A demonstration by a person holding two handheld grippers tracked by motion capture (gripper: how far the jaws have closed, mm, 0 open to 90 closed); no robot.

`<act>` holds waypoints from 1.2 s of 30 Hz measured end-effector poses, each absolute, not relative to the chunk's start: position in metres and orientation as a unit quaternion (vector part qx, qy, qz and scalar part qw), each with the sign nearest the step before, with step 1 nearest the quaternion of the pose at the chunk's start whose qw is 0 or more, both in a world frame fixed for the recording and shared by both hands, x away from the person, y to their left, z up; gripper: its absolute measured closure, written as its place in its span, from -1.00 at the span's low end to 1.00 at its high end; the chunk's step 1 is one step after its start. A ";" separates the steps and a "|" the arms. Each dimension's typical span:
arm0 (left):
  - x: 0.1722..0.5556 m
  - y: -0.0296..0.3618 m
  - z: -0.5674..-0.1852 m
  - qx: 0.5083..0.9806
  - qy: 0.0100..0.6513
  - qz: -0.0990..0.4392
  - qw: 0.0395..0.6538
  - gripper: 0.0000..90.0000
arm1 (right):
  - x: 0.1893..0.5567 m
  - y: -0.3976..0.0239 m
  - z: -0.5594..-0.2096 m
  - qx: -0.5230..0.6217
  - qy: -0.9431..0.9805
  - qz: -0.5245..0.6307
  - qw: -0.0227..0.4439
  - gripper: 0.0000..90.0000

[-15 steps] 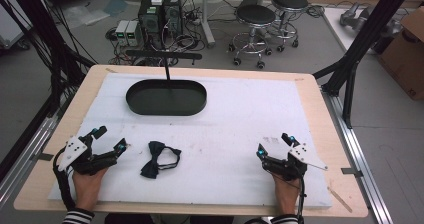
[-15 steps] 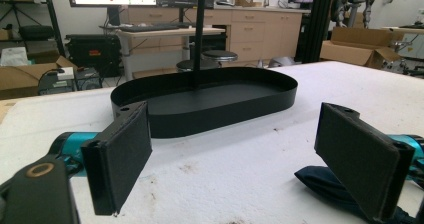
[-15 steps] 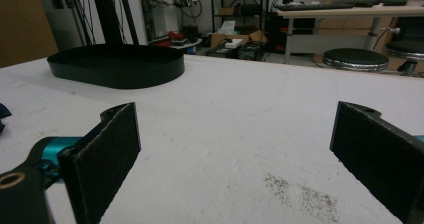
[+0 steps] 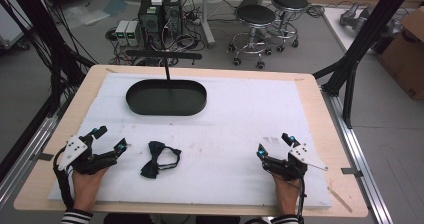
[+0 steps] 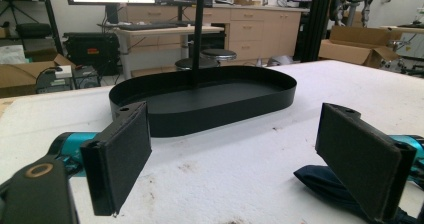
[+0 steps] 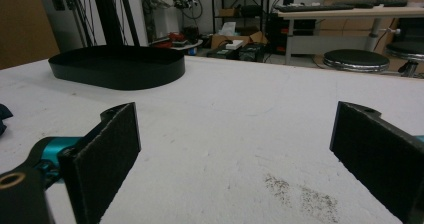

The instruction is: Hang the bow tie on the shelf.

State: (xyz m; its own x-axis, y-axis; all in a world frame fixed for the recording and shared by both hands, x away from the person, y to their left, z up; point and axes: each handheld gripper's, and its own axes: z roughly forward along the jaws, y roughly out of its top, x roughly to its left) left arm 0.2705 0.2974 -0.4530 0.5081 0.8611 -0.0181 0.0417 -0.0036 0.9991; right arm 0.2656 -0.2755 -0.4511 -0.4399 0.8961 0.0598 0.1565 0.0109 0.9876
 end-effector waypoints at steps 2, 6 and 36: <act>0.271 0.297 -0.453 0.621 0.364 0.337 0.607 -0.67 | 0.266 -0.275 -0.451 0.417 0.632 0.566 0.326 -0.89; 0.271 0.297 -0.453 0.622 0.362 0.338 0.606 -0.67 | 0.266 -0.275 -0.451 0.416 0.632 0.566 0.327 -0.89; 0.265 0.280 -0.402 0.708 0.358 0.269 0.545 -0.66 | 0.267 -0.275 -0.451 0.412 0.637 0.562 0.329 -0.89</act>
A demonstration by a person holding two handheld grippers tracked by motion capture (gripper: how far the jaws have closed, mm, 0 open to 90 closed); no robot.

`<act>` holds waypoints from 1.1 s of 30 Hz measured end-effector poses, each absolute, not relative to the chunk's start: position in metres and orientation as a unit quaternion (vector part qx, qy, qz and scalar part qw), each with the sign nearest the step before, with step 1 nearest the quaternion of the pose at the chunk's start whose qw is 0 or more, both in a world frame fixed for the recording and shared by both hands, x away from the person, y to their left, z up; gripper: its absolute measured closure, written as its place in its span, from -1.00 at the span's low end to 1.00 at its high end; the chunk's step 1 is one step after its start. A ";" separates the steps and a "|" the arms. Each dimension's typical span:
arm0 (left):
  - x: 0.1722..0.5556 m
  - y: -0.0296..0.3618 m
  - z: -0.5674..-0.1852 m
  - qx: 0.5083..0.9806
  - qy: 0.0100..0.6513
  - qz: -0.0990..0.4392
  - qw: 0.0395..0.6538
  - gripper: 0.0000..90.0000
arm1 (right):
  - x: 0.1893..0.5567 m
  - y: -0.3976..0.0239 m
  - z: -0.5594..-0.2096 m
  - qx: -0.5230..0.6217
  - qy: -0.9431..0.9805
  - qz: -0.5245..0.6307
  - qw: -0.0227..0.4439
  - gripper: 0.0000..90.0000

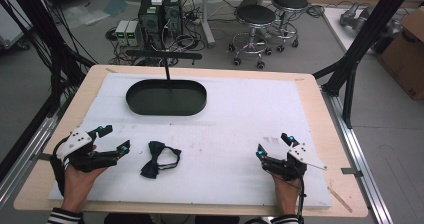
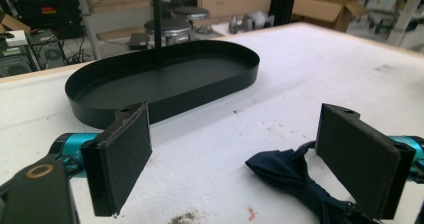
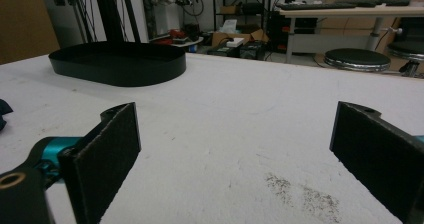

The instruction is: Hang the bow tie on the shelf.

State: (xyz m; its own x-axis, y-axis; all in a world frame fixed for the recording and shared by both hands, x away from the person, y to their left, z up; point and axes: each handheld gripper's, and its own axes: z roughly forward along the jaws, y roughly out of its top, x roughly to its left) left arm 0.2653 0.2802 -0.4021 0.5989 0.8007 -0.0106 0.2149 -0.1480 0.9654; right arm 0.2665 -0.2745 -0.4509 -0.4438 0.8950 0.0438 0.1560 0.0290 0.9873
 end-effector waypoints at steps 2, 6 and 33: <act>0.265 0.278 -0.398 0.716 0.364 0.266 0.534 -0.65 | 0.267 -0.274 -0.451 0.412 0.638 0.562 0.329 -0.89; 0.264 0.275 -0.395 0.729 0.382 0.252 0.510 -0.65 | 0.266 -0.274 -0.451 0.414 0.638 0.562 0.327 -0.89; 0.271 0.219 -0.389 0.811 0.410 0.179 0.376 -0.65 | 0.266 -0.275 -0.451 0.414 0.635 0.565 0.326 -0.89</act>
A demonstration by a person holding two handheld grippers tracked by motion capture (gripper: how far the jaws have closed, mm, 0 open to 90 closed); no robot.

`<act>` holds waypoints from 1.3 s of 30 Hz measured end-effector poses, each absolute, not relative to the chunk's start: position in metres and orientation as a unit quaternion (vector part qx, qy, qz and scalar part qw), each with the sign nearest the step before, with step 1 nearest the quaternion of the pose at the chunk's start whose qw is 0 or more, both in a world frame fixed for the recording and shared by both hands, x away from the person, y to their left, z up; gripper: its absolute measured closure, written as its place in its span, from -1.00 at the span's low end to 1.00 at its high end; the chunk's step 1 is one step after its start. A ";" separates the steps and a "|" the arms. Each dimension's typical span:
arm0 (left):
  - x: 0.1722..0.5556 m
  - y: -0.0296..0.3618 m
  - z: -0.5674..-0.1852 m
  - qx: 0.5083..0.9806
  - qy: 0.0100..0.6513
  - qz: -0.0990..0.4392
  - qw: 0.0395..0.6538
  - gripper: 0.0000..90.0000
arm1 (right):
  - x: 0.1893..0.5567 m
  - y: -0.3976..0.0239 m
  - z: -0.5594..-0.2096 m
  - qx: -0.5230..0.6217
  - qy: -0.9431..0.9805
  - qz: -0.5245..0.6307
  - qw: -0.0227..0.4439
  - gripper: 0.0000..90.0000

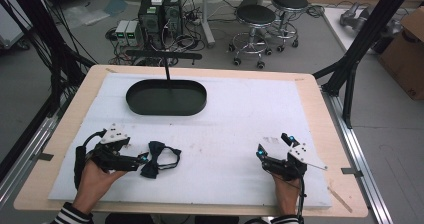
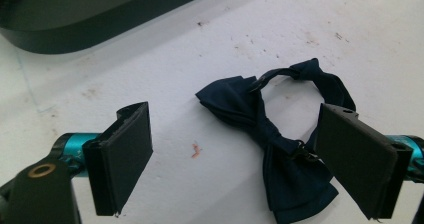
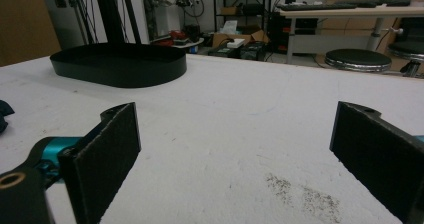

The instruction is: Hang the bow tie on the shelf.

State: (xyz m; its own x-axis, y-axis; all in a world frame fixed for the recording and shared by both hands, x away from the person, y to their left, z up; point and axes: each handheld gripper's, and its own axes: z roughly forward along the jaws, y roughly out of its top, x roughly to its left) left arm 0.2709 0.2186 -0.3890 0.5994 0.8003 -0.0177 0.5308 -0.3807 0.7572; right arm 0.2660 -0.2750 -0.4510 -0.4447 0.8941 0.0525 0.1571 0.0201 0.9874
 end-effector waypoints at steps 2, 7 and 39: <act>0.272 0.216 -0.390 0.813 0.412 0.178 0.372 -0.65 | 0.266 -0.275 -0.451 0.413 0.635 0.565 0.326 -0.89; 0.275 0.213 -0.391 0.819 0.411 0.163 0.365 -0.56 | 0.266 -0.275 -0.451 0.414 0.635 0.566 0.325 -0.89; 0.284 0.193 -0.412 0.843 0.400 0.133 0.333 -0.14 | 0.266 -0.276 -0.451 0.414 0.633 0.568 0.326 -0.89</act>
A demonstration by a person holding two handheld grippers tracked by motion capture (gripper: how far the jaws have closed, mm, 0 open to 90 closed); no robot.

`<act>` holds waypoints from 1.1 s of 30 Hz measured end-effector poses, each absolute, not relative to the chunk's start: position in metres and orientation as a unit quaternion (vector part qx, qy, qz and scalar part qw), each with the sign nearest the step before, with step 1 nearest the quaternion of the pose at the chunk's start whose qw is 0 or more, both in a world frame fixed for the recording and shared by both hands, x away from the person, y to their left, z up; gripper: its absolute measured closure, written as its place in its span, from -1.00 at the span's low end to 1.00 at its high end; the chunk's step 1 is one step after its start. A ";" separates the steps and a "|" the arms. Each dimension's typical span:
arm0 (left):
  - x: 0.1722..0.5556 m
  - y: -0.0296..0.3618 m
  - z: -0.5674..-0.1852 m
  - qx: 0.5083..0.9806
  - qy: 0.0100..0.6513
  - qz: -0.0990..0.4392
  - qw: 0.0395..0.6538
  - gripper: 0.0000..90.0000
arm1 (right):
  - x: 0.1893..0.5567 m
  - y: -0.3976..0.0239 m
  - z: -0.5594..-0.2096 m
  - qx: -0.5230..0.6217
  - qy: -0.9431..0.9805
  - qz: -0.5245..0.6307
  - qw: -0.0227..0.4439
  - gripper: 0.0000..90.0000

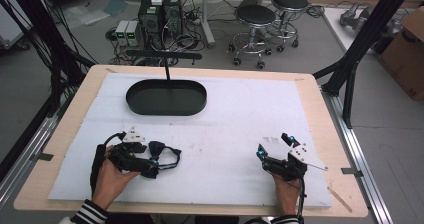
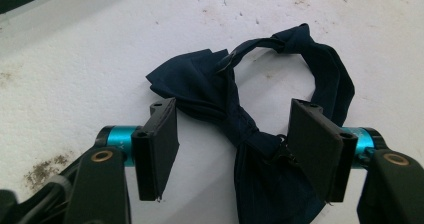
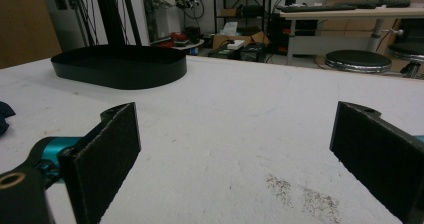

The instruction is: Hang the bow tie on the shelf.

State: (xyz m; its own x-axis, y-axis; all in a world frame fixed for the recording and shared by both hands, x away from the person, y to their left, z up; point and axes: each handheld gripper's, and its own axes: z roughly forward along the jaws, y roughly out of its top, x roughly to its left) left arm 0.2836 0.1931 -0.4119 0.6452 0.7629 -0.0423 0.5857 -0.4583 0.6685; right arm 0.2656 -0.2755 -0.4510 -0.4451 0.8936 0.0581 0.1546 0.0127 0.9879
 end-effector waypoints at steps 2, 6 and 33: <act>0.284 0.193 -0.412 0.844 0.396 0.133 0.336 -0.07 | 0.266 -0.275 -0.451 0.414 0.633 0.567 0.326 -0.89; 0.286 0.192 -0.413 0.843 0.389 0.138 0.344 -0.01 | 0.266 -0.275 -0.451 0.414 0.633 0.568 0.326 -0.89; 0.300 0.178 -0.422 0.861 0.340 0.172 0.337 0.17 | 0.266 -0.276 -0.451 0.413 0.632 0.568 0.327 -0.89</act>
State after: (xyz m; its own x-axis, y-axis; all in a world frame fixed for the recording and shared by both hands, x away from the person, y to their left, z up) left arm 0.2999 0.1779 -0.4217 0.7099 0.7010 0.0685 0.4688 -0.5428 0.6969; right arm 0.2661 -0.2763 -0.4512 -0.4456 0.8935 0.0560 0.1507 0.0132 0.9885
